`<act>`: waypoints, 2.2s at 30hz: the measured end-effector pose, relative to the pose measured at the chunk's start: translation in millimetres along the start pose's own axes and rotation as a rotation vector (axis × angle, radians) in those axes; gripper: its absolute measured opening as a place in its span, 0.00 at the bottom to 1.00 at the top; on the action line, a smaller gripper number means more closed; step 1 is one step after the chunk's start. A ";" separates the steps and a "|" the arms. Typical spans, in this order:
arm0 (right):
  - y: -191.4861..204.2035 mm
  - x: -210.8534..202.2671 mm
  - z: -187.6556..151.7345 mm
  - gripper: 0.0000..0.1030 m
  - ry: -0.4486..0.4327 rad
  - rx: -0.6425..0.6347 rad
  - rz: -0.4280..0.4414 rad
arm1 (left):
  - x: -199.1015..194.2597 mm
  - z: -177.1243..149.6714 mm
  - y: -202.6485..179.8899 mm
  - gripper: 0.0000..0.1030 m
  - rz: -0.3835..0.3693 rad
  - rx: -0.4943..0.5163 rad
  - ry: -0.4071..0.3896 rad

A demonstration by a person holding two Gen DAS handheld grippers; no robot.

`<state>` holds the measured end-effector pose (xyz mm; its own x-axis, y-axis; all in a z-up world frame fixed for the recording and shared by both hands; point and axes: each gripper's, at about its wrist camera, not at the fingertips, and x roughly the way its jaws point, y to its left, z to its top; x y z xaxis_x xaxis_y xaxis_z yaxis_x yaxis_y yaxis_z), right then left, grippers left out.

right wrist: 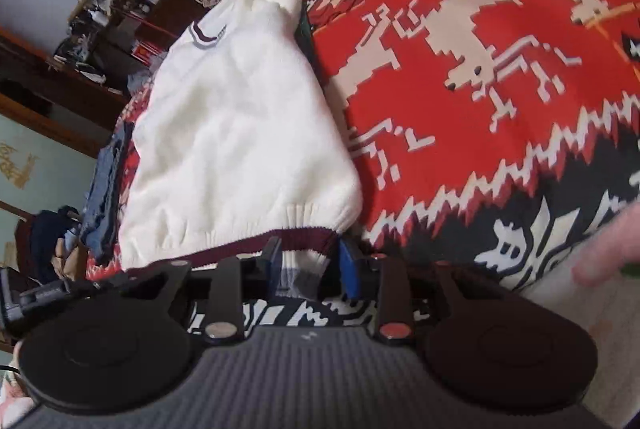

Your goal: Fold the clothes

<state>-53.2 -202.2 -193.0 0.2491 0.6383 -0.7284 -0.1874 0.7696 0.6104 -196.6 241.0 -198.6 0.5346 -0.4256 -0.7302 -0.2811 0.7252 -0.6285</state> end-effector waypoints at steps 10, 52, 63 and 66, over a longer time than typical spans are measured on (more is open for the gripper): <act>-1.5 4.3 3.5 0.25 -0.039 0.049 0.041 | -1.4 4.4 11.5 0.35 -0.078 -0.106 -0.025; -13.0 1.6 -0.4 0.26 -0.045 0.079 0.057 | -23.8 -18.4 -6.7 0.40 0.139 0.145 -0.186; -17.5 -2.5 -0.7 0.26 -0.038 0.099 0.053 | -21.1 -11.0 40.4 0.41 -0.069 -0.264 -0.106; -23.0 -3.8 -1.5 0.27 -0.030 0.125 0.058 | -15.3 -10.4 40.8 0.43 -0.072 -0.277 -0.077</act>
<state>-51.3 -222.2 -204.7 0.2695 0.6794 -0.6825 -0.0825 0.7224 0.6865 -224.5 271.5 -215.8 0.6166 -0.4207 -0.6654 -0.4415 0.5150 -0.7347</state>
